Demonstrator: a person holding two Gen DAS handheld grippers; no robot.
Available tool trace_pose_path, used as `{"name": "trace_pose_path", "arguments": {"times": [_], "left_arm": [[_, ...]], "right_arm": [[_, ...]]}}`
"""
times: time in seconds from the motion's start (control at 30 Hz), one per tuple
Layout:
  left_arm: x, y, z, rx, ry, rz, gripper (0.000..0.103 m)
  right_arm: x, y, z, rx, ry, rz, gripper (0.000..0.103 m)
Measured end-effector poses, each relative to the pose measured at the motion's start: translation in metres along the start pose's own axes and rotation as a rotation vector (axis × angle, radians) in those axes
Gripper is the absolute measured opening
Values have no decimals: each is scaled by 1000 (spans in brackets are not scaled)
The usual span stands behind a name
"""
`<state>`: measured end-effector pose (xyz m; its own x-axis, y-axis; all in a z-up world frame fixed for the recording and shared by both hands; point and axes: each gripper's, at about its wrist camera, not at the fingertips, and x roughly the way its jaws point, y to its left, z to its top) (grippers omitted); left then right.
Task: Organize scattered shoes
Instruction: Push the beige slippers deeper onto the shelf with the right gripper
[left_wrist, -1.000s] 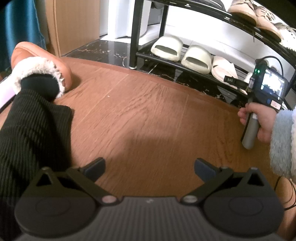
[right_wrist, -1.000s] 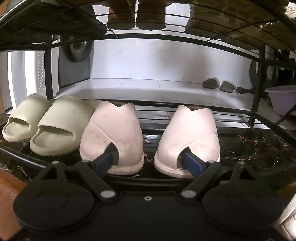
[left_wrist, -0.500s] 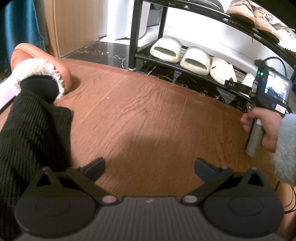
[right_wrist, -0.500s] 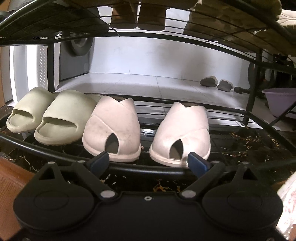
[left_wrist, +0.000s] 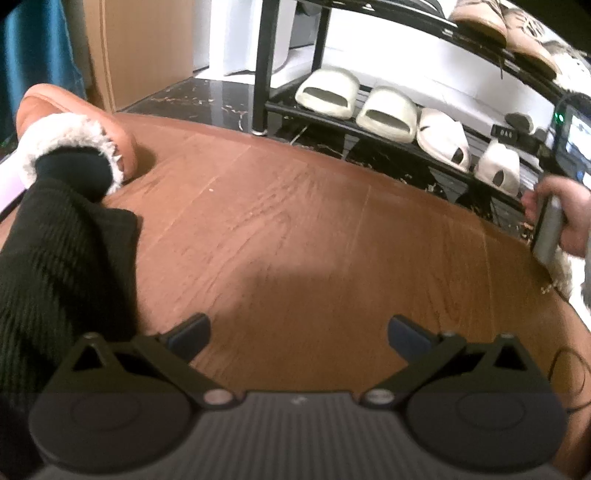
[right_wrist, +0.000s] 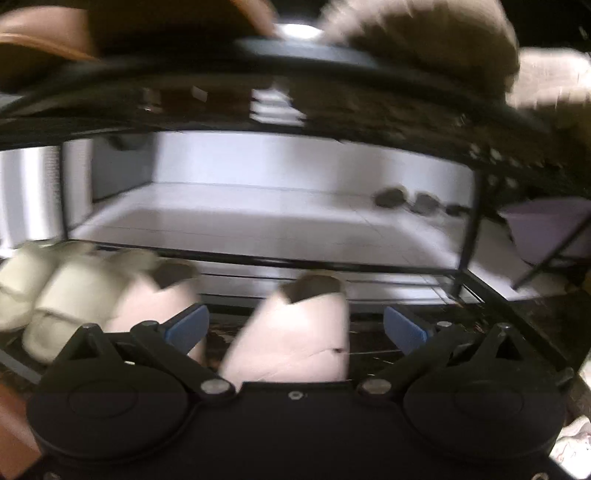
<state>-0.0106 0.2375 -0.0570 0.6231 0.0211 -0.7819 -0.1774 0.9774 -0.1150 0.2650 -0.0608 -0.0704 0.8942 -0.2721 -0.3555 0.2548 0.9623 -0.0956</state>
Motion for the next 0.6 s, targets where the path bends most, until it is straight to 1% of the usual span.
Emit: {"name": "trace_pose_path", "arguments": {"times": [0.1, 0.3, 0.47, 0.6], "left_arm": [[4, 1, 0, -9, 20, 5, 102], [6, 2, -1, -10, 33, 0, 102], [7, 3, -1, -11, 37, 0, 102], [8, 3, 0, -19, 45, 2, 102]], "right_arm": [[16, 3, -3, -16, 2, -31, 103], [33, 10, -15, -43, 38, -8, 103], [48, 16, -20, -43, 115, -5, 103], [62, 14, -19, 12, 184, 17, 103]]}}
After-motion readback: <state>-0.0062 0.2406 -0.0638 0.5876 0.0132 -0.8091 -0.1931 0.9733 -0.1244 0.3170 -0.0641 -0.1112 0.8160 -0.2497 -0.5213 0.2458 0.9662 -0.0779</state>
